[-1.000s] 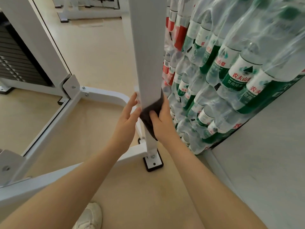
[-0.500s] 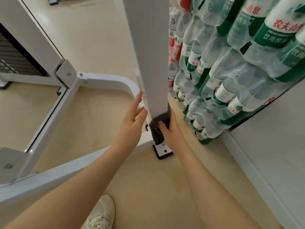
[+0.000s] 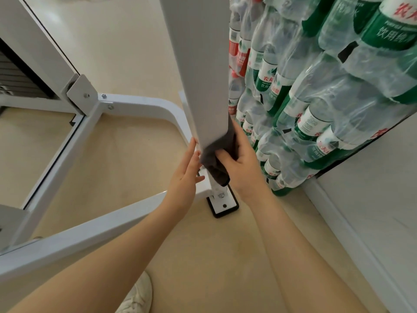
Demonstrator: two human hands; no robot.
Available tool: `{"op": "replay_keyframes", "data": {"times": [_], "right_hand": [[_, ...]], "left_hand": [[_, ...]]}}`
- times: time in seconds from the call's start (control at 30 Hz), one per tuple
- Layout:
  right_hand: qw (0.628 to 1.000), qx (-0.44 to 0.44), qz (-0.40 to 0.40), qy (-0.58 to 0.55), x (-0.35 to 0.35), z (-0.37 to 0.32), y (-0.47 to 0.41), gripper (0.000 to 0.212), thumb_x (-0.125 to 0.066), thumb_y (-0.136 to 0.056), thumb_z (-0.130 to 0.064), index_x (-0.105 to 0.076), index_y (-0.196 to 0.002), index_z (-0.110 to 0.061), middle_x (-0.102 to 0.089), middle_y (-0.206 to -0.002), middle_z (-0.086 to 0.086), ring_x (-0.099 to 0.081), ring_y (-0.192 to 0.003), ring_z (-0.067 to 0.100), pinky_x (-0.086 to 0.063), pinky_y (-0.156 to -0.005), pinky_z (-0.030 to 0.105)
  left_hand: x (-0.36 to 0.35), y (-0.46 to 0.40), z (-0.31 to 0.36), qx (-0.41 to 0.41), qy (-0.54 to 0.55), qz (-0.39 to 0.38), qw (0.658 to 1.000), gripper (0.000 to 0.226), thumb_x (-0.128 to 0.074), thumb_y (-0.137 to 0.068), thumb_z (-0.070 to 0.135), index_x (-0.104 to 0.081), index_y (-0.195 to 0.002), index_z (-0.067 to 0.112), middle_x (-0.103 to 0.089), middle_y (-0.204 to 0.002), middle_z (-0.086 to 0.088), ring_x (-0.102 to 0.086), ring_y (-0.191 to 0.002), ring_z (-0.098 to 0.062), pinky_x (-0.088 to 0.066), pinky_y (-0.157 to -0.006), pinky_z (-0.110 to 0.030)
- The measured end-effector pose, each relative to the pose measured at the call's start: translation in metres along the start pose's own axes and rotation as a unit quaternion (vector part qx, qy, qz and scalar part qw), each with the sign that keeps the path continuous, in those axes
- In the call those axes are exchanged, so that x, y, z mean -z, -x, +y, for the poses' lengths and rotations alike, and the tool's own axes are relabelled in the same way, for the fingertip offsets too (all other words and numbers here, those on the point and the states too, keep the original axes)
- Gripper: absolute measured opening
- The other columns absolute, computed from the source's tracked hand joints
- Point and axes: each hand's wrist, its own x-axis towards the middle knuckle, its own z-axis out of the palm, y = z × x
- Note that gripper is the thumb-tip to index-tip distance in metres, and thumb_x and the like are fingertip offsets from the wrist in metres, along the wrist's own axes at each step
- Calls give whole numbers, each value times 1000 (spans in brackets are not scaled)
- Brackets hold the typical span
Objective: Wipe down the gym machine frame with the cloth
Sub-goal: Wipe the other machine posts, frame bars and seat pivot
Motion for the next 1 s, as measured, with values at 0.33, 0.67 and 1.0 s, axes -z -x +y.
{"op": "replay_keyframes", "data": {"times": [0.33, 0.67, 1.0], "right_hand": [[986, -168, -3, -10, 14, 98, 17, 60, -54, -88, 5, -39, -138, -23, -63, -107, 8, -62, -87, 1, -49, -69, 15], [987, -152, 41, 40, 12, 109, 17, 53, -54, -87, 0, -45, -130, -30, -64, -108, -3, -60, -98, 8, -51, -81, 25], [998, -56, 19, -33, 2, 51, 8, 62, -56, -83, -1, -45, -130, -40, -59, -125, 0, -55, -118, 19, -46, -98, 48]], "left_hand": [[1, -6, -17, -22, -28, 10, 999, 44, -29, -101, 28, -23, -144, 36, -49, -130, 17, -53, -111, 4, -43, -94, -26], [2, -8, -19, -9, -6, -2, 1000, 47, -31, -101, 21, -22, -144, 37, -44, -139, 9, -51, -119, -6, -43, -94, -25], [10, -1, -2, 39, 24, -57, 997, 46, -24, -97, 45, -19, -143, 45, -37, -143, 15, -46, -120, -3, -38, -100, -29]]}}
